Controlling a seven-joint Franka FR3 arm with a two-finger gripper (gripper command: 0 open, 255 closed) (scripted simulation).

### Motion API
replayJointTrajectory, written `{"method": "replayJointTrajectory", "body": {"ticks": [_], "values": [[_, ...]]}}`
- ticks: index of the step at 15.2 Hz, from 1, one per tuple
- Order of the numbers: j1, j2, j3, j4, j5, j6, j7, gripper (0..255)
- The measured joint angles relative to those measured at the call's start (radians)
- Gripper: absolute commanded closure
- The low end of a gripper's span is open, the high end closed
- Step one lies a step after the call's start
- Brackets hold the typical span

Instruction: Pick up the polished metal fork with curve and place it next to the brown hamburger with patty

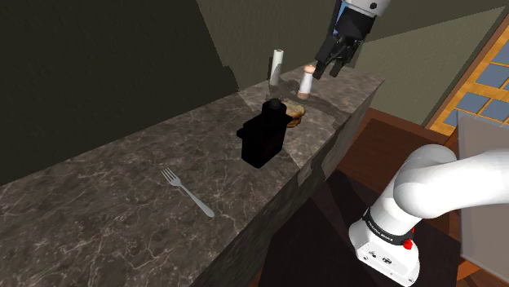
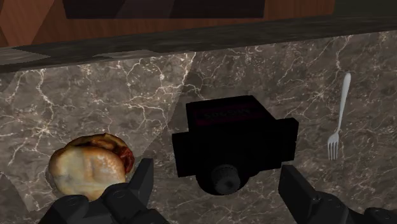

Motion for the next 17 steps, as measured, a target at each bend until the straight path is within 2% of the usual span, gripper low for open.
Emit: {"method": "replayJointTrajectory", "body": {"ticks": [2, 7, 17], "values": [[0.002, 0.004, 0.012, -0.007, 0.005, 0.011, 0.011, 0], [0.019, 0.07, 0.104, -0.034, 0.039, 0.1, 0.094, 0], [0.039, 0.306, 0.314, -0.016, 0.07, 0.309, 0.296, 0]]}}
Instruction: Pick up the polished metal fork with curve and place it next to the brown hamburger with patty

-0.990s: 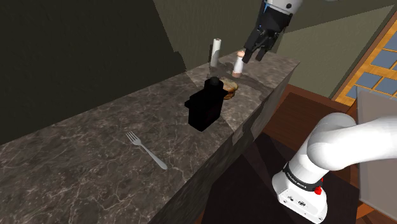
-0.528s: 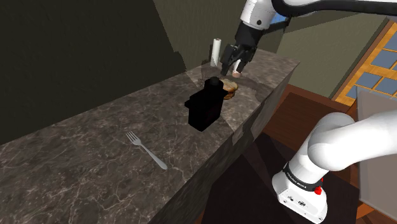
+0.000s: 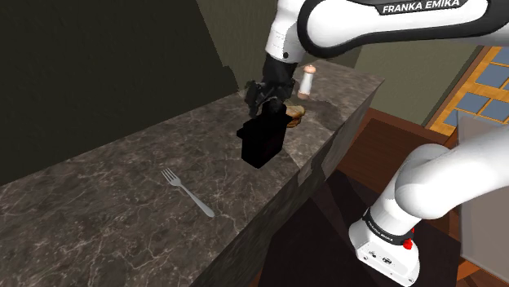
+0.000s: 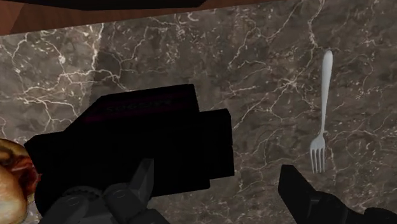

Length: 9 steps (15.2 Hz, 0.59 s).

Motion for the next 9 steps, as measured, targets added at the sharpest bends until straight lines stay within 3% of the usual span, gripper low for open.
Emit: {"method": "replayJointTrajectory", "body": {"ticks": [9], "values": [[-0.011, 0.291, 0.178, 0.11, -0.089, 0.151, 0.218, 0]]}}
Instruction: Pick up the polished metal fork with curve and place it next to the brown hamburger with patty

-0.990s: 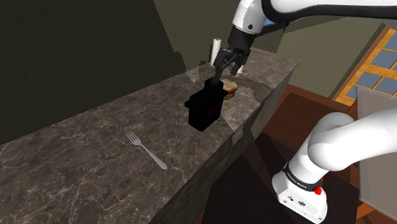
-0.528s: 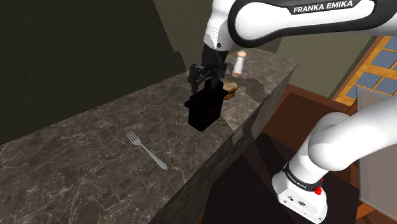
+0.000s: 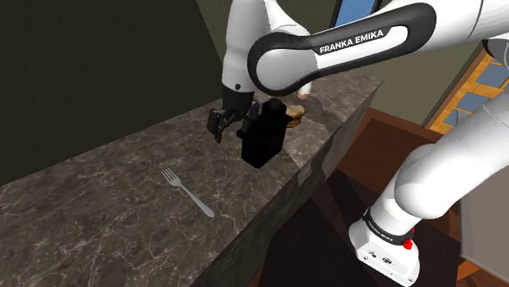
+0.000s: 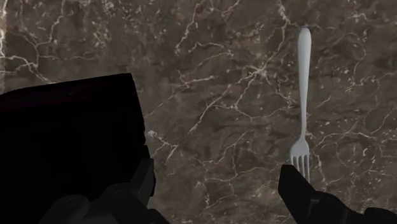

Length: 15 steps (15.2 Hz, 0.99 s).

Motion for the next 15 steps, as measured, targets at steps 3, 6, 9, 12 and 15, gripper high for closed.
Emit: {"method": "replayJointTrajectory", "body": {"ticks": [3, 6, 9, 12, 15], "values": [[0.0, 0.131, 0.053, 0.073, -0.077, 0.033, 0.096, 0], [0.017, 0.273, 0.087, 0.173, -0.174, 0.039, 0.201, 0], [0.055, 0.395, 0.096, 0.247, -0.261, 0.047, 0.29, 0], [0.11, 0.53, 0.086, 0.355, -0.349, 0.035, 0.368, 0], [0.175, 0.649, 0.066, 0.452, -0.416, 0.024, 0.433, 0]]}}
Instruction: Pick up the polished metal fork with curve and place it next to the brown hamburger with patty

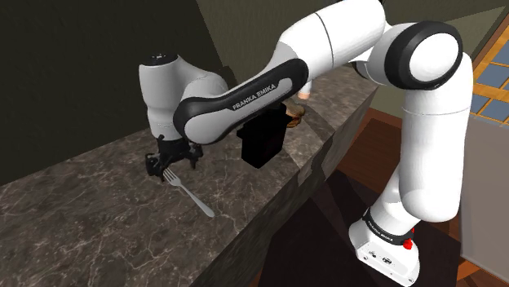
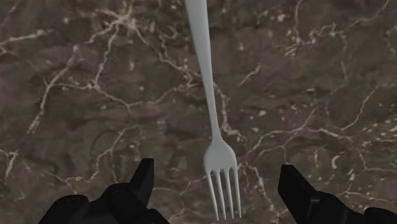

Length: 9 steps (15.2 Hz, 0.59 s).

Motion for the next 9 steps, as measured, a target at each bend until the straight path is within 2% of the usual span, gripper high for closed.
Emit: {"method": "replayJointTrajectory", "body": {"ticks": [9], "values": [[0.032, 0.091, -0.03, 0.018, -0.053, 0.058, 0.034, 0]]}}
